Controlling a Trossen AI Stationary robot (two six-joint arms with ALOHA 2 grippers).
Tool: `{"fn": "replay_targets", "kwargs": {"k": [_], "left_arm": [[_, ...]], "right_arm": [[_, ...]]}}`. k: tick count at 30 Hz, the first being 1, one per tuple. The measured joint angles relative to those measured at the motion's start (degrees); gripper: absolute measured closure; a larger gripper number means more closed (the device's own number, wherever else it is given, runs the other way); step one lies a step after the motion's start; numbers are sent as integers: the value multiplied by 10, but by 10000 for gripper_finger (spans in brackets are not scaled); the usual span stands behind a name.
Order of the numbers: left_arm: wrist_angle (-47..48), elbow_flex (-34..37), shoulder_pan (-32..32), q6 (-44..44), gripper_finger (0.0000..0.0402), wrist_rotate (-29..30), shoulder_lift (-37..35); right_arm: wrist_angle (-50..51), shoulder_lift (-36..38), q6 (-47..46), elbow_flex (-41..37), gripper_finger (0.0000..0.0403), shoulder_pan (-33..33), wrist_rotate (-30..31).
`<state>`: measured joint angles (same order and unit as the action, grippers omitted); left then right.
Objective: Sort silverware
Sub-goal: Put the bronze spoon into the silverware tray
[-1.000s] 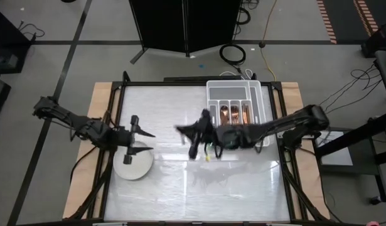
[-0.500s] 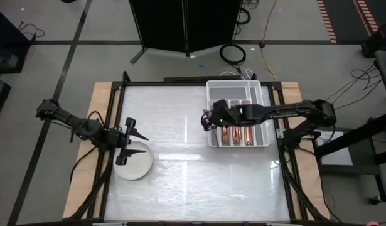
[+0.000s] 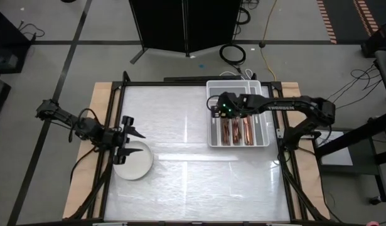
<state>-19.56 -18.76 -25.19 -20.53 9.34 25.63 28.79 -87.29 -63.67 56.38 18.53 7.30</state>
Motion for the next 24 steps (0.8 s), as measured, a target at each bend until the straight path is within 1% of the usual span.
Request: {"fn": "replay_targets", "kwargs": {"k": [6, 9, 13, 19, 24], "left_arm": [[-11, 0, 0, -11, 187, -1, 0], [-11, 0, 0, -10, 187, -1, 0], [-11, 0, 0, -8, 187, -1, 0], [-11, 0, 0, 3, 187, -12, 0], [-11, -1, 0, 3, 187, -21, 0]], "right_arm": [[-5, 0, -19, -20, 403, 11, -1], [-5, 0, -30, -24, 403, 10, 13], [-8, 0, -30, -25, 397, 11, 16], [2, 0, -31, -25, 371, 10, 21], [9, 0, -30, -25, 339, 11, 55]]}}
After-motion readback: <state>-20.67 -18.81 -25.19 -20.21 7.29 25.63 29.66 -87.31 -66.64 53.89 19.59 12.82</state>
